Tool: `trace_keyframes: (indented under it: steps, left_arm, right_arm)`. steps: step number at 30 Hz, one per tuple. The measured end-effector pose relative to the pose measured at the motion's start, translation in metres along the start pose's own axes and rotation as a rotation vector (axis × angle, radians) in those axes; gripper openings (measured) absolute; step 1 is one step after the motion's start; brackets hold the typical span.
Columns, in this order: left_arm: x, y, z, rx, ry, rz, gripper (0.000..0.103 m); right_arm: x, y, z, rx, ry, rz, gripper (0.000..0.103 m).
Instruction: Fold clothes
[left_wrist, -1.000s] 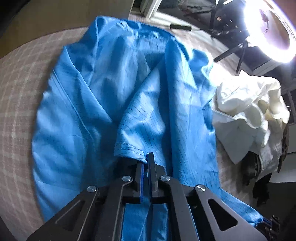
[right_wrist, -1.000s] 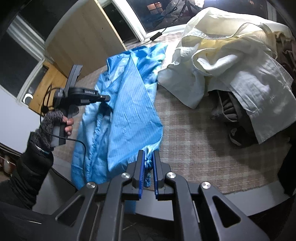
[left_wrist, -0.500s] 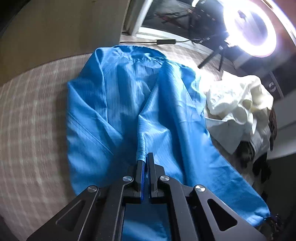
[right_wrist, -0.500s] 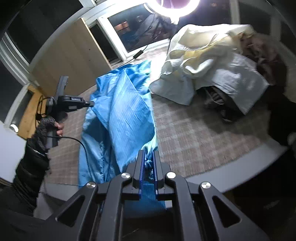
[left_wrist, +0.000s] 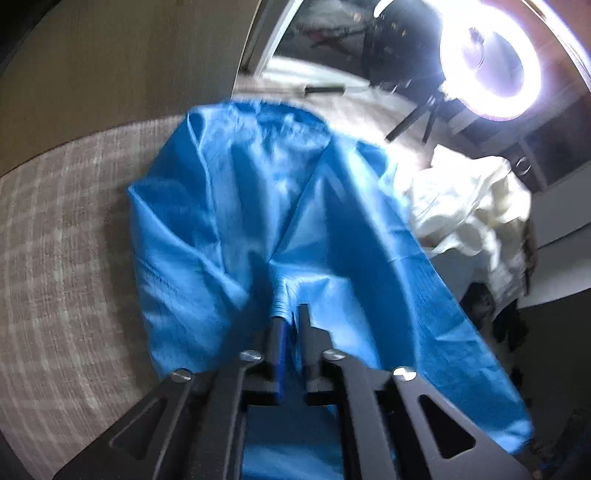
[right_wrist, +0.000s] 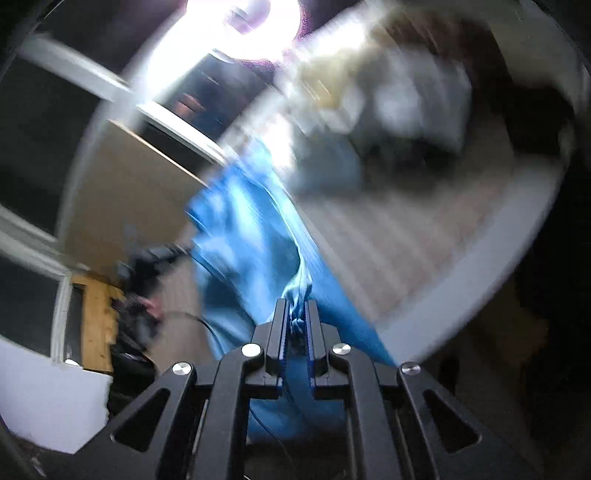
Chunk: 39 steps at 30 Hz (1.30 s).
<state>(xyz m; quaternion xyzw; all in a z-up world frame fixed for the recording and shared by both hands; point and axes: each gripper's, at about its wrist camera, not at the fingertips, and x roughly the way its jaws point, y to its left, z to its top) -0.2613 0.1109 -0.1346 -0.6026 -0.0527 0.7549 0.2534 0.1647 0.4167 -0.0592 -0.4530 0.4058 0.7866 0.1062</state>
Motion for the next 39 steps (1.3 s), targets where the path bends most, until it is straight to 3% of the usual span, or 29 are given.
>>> trace_keyframes:
  steps: [1,3,7,11,16,22,27,29,30,39]
  left_arm:
    - [0.006,0.0,-0.004,0.009,0.021,0.007,0.031]
    - [0.01,-0.001,-0.013,0.028,0.04,0.022,0.034]
    - [0.001,0.002,-0.033,0.055,0.031,0.049,0.04]
    - [-0.01,0.007,-0.054,0.059,0.022,0.049,0.042]
    - [-0.018,0.013,-0.077,0.041,0.002,0.028,0.042]
    - [-0.036,0.03,-0.086,0.016,-0.035,0.019,0.042]
    - [-0.066,0.046,-0.089,0.007,-0.09,0.009,0.042]
    - [-0.071,0.048,-0.092,0.012,-0.102,0.007,0.042]
    - [-0.072,0.048,-0.095,0.016,-0.104,0.008,0.042]
    - [-0.052,0.045,-0.122,0.038,-0.04,0.013,0.042]
  right_arm:
    - [0.017,-0.011,-0.006,0.023,0.038,-0.029,0.008]
    - [0.036,-0.025,-0.01,0.052,0.067,-0.064,0.008]
    - [0.021,-0.02,0.0,0.081,0.031,0.007,0.008]
    - [-0.007,0.02,0.011,0.035,-0.021,0.103,0.008]
    - [-0.012,0.078,0.013,-0.001,0.006,0.236,0.008]
    - [-0.017,0.158,0.019,-0.119,0.052,0.284,0.008]
    - [-0.066,0.192,0.017,-0.146,-0.037,0.328,0.008]
    - [-0.077,0.179,0.01,-0.112,-0.075,0.29,0.008]
    - [-0.069,0.164,0.0,-0.089,-0.048,0.253,0.008]
    - [0.066,0.004,-0.114,0.07,0.485,-0.175,0.011]
